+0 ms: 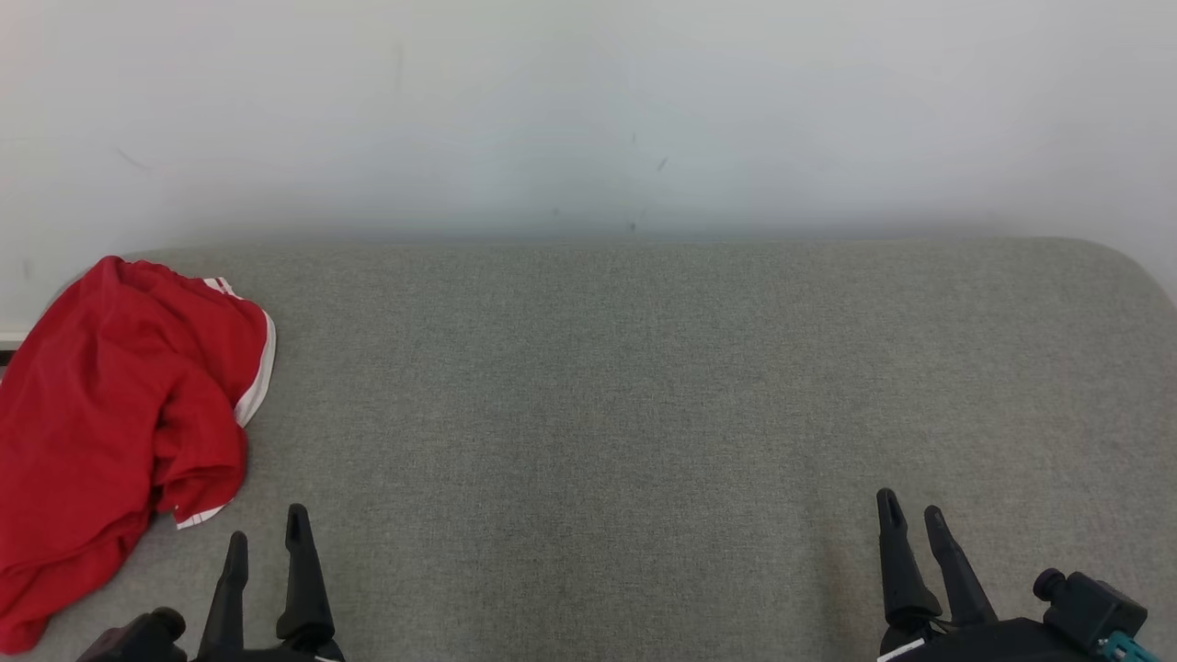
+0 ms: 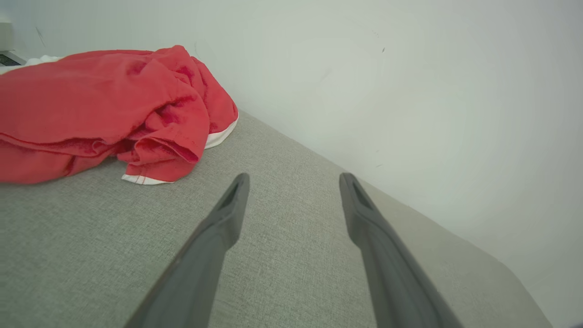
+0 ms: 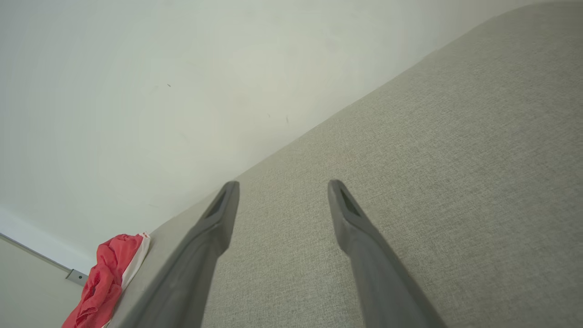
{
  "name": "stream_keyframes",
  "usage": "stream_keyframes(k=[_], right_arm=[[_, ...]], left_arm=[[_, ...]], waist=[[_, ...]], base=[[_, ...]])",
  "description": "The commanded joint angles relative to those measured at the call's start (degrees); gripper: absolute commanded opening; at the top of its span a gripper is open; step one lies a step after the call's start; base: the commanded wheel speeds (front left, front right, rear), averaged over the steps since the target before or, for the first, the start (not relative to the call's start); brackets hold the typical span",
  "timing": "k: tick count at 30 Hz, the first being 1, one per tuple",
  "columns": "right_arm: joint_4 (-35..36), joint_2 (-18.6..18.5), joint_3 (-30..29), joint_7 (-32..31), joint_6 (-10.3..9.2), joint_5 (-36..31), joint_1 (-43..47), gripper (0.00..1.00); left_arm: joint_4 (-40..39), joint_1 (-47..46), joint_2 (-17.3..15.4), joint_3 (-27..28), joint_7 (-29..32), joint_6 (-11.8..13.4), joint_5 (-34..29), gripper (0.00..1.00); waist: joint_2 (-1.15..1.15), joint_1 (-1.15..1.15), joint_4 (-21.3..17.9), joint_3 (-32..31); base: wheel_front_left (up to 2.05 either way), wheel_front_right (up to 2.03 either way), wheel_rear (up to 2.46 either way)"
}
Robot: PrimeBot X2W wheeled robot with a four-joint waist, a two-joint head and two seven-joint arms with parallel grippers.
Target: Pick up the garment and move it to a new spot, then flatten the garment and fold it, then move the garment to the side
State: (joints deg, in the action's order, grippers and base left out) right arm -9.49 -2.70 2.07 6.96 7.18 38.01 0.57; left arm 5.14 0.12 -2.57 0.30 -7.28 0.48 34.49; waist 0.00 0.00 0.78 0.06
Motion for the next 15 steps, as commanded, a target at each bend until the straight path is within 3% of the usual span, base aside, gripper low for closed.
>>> stream_keyframes(k=[1,15], right_arm=[[0.87,-0.23,0.10,0.46,0.29,-1.44,0.26,1.00],[0.01,-0.24,-0.14,2.81,0.34,-10.94,1.22,1.00]], left_arm=[[-0.49,0.48,-0.34,0.03,-0.56,-0.21,-1.47,1.00],[3.88,0.93,-0.38,-0.14,-2.73,0.40,-10.52,1.00]], waist=[[0.00,0.00,0.01,-0.01],[0.00,0.00,0.27,-0.53]], base=[[0.00,0.00,0.00],[0.00,0.00,0.00]])
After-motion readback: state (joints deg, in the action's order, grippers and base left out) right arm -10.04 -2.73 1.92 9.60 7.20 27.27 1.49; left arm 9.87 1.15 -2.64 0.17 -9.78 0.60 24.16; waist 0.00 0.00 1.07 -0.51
